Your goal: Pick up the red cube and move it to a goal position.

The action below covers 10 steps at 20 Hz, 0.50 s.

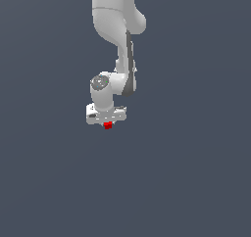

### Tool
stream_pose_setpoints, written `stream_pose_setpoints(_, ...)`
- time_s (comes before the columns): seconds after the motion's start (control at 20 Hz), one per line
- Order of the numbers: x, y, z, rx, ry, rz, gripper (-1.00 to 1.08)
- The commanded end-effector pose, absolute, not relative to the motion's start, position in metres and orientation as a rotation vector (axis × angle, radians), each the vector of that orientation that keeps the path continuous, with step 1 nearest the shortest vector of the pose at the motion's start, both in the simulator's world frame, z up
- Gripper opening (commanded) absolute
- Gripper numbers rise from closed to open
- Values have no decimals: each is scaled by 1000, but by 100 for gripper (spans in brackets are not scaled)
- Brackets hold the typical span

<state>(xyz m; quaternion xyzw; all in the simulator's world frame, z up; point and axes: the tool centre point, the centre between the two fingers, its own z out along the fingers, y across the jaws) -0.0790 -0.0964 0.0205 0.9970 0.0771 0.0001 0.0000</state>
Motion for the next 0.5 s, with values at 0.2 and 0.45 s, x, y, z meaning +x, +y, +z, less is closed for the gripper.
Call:
stream_pose_setpoints(0.2, -77, -94, 22, 3132, 243, 0, -100)
stream_pose_setpoints(0.45, -64, -80, 32, 3132, 243, 0, -100)
